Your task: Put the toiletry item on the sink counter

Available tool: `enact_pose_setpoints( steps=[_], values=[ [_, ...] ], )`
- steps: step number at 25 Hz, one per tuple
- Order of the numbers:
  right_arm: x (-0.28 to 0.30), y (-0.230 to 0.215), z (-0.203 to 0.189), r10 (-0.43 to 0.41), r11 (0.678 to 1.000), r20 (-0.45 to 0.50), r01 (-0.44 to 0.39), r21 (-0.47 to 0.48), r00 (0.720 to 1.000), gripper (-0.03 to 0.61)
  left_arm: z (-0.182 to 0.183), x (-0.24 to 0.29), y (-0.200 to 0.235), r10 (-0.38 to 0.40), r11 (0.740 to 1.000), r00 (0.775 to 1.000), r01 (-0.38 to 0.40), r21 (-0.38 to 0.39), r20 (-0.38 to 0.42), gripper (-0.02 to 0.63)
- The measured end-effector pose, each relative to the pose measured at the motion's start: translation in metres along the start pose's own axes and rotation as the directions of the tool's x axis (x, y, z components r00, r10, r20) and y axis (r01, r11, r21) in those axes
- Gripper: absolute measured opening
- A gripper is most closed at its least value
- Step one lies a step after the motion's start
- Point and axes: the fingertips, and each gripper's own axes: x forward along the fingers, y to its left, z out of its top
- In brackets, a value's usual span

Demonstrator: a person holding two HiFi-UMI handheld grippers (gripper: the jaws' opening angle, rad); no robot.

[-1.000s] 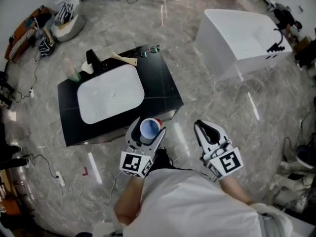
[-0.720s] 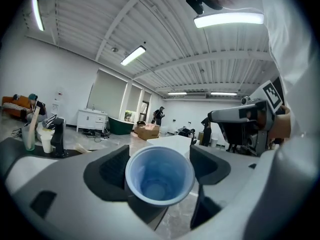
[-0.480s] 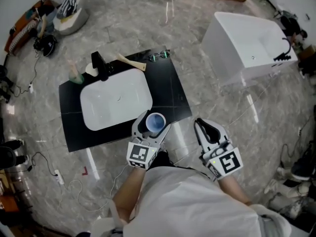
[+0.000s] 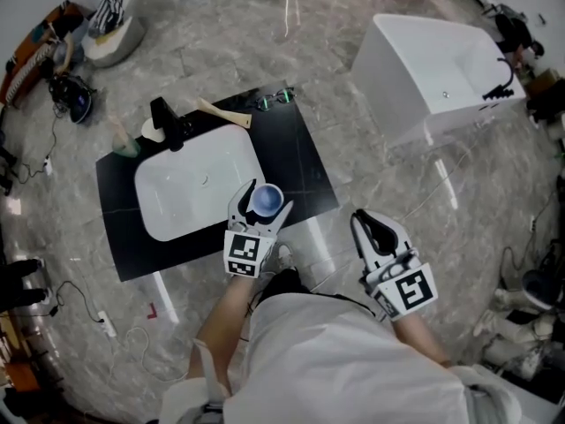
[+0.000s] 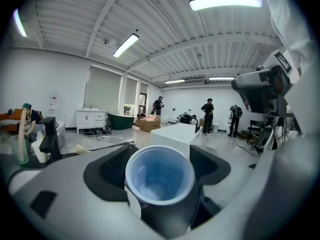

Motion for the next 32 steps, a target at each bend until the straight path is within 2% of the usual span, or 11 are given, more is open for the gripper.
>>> enact_pose_setpoints(
  steps=[6, 16, 27, 32],
  values=[
    [-0.002, -0.006, -0.001, -0.028, 1.000, -0.013, 0.028, 0.002, 1.000, 0.054, -0.012, 0.026, 0.013, -0.010, 1.000, 0.999, 0.010, 0.007, -0.036, 0.379],
    [-0.003, -0.017, -0.001, -0.051, 0.999, -0.041, 0.051, -0.013, 0.998, 0.054, -0.032, 0.066, 0.029, -0.015, 0.999, 0.998, 0.013, -0.030, -0.068, 0.379],
    [0.003, -0.020, -0.002, -0.058, 0.998, -0.064, 0.057, -0.016, 0.996, 0.054, -0.038, 0.092, 0.037, -0.029, 1.000, 0.995, 0.028, -0.011, -0.098, 0.379],
    [0.007, -0.023, -0.002, -0.066, 0.998, -0.071, 0.065, -0.016, 0.995, 0.054, -0.041, 0.103, 0.045, -0.032, 0.999, 0.994, 0.029, -0.027, -0.108, 0.379]
  ],
)
